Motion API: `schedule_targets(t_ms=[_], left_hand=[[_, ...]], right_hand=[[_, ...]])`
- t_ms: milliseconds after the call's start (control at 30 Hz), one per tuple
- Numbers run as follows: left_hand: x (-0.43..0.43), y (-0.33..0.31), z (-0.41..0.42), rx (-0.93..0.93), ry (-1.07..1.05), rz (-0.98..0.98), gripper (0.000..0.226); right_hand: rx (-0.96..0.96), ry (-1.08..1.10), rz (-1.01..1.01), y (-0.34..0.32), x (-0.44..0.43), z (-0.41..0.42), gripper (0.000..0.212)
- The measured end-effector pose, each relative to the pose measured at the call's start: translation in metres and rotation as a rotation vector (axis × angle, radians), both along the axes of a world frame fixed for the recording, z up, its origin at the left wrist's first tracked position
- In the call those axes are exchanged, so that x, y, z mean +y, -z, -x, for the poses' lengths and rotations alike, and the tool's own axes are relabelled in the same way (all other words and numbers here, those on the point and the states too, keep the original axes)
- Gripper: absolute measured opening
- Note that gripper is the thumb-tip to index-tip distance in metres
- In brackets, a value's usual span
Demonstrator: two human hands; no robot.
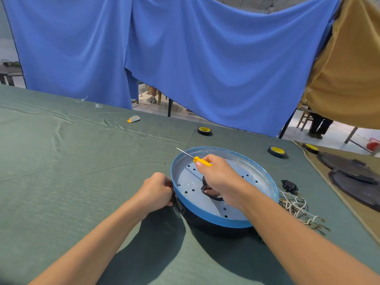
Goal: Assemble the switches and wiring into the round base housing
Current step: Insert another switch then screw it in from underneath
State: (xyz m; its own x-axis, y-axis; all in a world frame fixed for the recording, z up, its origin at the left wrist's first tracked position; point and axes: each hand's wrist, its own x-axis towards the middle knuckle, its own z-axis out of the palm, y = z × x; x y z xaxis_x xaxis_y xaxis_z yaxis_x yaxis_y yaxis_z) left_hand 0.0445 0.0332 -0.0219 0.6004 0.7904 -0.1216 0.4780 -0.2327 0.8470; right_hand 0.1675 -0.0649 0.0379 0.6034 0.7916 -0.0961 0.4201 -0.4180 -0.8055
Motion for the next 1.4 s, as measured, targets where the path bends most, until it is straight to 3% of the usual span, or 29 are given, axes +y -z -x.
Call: schedule_targets(t_ms=[233,400,533,600,667,733,833,1000,1167,1233,1333,1400], left_hand=[[-0.013,-0.011,0.015,0.290,0.270,-0.198,0.005],[-0.015,-0.011,0.020,0.022,0.114,0.149,0.016],[-0.009,-0.013,0.021,-0.013,0.058,0.206,0.018],[-0.008,-0.015,0.021,-0.125,-0.008,0.328,0.020],[-0.009,-0.020,0.021,-0.243,-0.078,0.485,0.036],[-0.010,-0.022,0.019,-0.280,-0.095,0.531,0.053],[-0.016,-0.022,0.015,-0.263,-0.071,0.482,0.059],[-0.022,-0.015,0.004,-0.209,-0.052,0.360,0.043],[-0.030,-0.011,-0.008,-0.171,-0.132,0.300,0.028],[-0.032,-0.011,-0.010,-0.178,-0.153,0.314,0.027],[-0.035,-0.015,-0.010,-0.188,-0.162,0.354,0.035],[-0.037,-0.018,-0.011,-0.205,-0.179,0.387,0.038]], right_hand=[[0.061,0.018,-0.027,0.002,-0.001,-0.007,0.023],[0.119,0.033,-0.051,-0.001,0.001,-0.010,0.021],[0.160,0.026,-0.041,-0.002,0.001,-0.010,0.020],[0.149,0.017,-0.021,-0.002,-0.001,-0.009,0.019],[0.118,-0.003,0.004,-0.005,-0.004,-0.010,0.020],[-0.012,-0.026,0.037,-0.011,-0.008,-0.013,0.025],[-0.289,-0.026,0.004,-0.023,-0.023,-0.017,0.020],[-0.398,0.263,-0.208,-0.012,-0.087,-0.028,0.038],[-0.440,0.590,-0.195,0.037,-0.146,-0.037,0.053],[-0.325,0.632,-0.219,0.050,-0.151,-0.038,0.057],[0.008,0.664,-0.299,0.061,-0.149,-0.038,0.056],[0.073,0.664,-0.315,0.063,-0.146,-0.038,0.052]])
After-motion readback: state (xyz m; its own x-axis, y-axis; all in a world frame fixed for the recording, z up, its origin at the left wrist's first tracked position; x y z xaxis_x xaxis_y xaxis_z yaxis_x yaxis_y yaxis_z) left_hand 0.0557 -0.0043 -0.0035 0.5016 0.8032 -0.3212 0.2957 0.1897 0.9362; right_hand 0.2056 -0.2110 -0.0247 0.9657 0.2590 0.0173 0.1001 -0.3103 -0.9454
